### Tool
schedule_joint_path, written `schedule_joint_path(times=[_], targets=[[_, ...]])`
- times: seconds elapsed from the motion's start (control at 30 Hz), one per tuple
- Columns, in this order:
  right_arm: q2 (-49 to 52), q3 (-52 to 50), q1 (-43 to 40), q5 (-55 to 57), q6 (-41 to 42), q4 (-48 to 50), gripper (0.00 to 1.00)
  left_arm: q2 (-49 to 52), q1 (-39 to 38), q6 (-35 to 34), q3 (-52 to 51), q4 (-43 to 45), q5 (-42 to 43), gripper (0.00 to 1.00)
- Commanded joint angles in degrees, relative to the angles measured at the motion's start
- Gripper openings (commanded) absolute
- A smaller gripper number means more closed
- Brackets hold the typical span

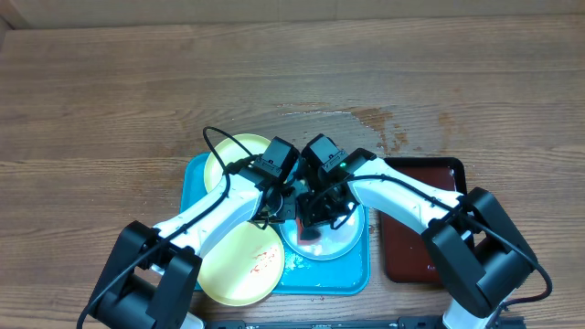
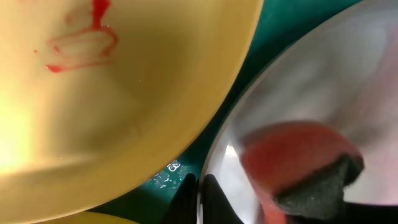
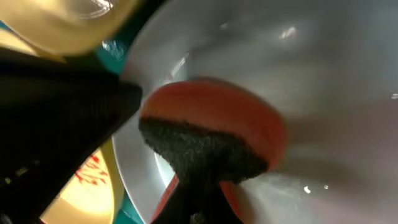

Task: Clean dirty plates on tray and stack at the side
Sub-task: 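Scrub the white plate with the sponge while left gripper holds rim, then lift the sponge away from the plate with the right gripper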

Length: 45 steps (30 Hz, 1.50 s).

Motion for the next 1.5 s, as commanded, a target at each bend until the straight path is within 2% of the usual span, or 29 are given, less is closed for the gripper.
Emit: schedule_joint_path(times=[0.0,0.27,0.47,0.6,0.67,0.77,0.87,1.1,1.17,1.3,1.47], targets=[[0.2,-0.3,-0.1,4.0,7.1,1.6,0.04,0.4,0.0,-0.3,-0.3,0.1,0.3,0.04],[0.2,-0.3,-4.9,13.1,15.9,1.0,0.04,0.4,0.0,-0.3,-0.3,-0.1,0.3,0.04],[0.2,-0.3,-10.9,14.2,16.3,-3.6,0.04,0.4,0.0,-0.3,-0.3,-0.1,0.5,0.04],[0.2,-0.3,-12.0,13.8,10.1,-7.5,0.04,0.4,0.0,-0.3,-0.3,-0.1,0.4,0.04],[0.2,-0.3,-11.5,12.0,3.8,-9.3,0.04,0.4,0.0,-0.3,-0.3,0.0,0.4,0.04],[0.2,-0.3,-9.9,3.8,-8.0,-12.3,0.04,0.4,0.0,-0.3,-0.3,0.1,0.4,0.04],[0.2,-0.3,-8.2,0.9,-11.3,-14.1,0.04,0.4,0.0,-0.3,-0.3,0.1,0.4,0.04],[0.1,-0.3,-6.0,-1.1,-11.2,-11.9,0.04,0.4,0.0,0.2,-0.3,0.2,0.3,0.04],[-0.1,-0.2,-6.0,-0.8,-8.8,-10.2,0.04,0.4,0.0,0.3,-0.3,0.3,0.3,0.04],[-1.6,0.3,-7.0,8.1,2.2,-8.7,0.04,0.4,0.0,0.5,-0.3,0.4,0.3,0.04],[-5.6,1.7,-7.9,14.4,4.3,-10.8,0.04,0.4,0.0,0.5,-0.3,0.3,0.3,0.04]])
